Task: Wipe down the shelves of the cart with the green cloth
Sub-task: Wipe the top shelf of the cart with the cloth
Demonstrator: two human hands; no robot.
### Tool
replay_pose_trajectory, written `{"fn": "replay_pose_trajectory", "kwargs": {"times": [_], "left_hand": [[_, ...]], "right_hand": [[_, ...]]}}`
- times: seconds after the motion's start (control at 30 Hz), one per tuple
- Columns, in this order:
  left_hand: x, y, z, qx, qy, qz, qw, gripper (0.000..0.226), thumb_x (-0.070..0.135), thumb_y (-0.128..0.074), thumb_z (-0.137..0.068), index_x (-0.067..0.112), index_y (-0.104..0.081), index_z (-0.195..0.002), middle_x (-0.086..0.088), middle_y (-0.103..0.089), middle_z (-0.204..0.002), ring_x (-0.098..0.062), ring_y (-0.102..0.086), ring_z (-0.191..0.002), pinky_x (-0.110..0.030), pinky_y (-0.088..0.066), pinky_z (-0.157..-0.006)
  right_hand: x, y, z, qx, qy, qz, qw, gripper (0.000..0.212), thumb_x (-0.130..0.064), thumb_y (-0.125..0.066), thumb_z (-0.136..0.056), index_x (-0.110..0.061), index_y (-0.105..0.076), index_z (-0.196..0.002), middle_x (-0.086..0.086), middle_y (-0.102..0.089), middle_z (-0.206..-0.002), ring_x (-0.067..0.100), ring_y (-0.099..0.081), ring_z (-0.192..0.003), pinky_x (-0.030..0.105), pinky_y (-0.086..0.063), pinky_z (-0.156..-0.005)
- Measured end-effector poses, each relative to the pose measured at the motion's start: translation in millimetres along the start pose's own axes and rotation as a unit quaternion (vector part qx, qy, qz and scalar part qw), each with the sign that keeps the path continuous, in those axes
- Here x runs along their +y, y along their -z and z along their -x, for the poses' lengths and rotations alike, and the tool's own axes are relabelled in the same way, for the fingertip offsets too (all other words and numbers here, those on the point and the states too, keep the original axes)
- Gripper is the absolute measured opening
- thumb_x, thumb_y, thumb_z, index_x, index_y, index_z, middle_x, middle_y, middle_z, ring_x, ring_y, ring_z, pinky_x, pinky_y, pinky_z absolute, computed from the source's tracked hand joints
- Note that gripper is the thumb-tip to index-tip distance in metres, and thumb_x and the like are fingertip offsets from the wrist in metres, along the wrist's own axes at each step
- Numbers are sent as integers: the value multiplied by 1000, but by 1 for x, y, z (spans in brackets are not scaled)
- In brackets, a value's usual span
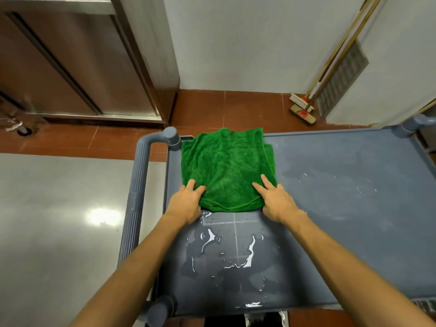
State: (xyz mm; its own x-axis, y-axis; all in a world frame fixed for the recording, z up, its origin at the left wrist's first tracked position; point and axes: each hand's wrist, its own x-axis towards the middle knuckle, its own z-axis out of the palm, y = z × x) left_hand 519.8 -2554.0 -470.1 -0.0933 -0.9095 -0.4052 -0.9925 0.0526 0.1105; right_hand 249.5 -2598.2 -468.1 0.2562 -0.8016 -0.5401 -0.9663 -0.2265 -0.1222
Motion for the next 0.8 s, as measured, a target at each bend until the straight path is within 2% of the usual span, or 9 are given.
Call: {"fn": "replay_pose_trajectory", "kwargs": {"times": [0.3,0.8], "left_hand": [[14,-17,46,-3,22,9,1000,53,19,-53,-89,22,-42,-141,-8,-38,-139,-35,-49,-116,-45,-52,-87],[54,-52,135,-14,46,5,999,42,15,-45,-94,17,-50,-136,-11,-42,-132,-35,-48,-117,-47,-49,-93]], "right_hand": [[-4,-29,41,5,12,-8,1000,80,-2,-41,-87,-34,-15,-155,-4,6,-165,34,-36,-126,42,-49,-95],[2,-85,131,10,34,-30,999,79,-2,-42,-85,-35,-22,-154,-7,1,-165,35,-34,-133,45,-49,-97]]}}
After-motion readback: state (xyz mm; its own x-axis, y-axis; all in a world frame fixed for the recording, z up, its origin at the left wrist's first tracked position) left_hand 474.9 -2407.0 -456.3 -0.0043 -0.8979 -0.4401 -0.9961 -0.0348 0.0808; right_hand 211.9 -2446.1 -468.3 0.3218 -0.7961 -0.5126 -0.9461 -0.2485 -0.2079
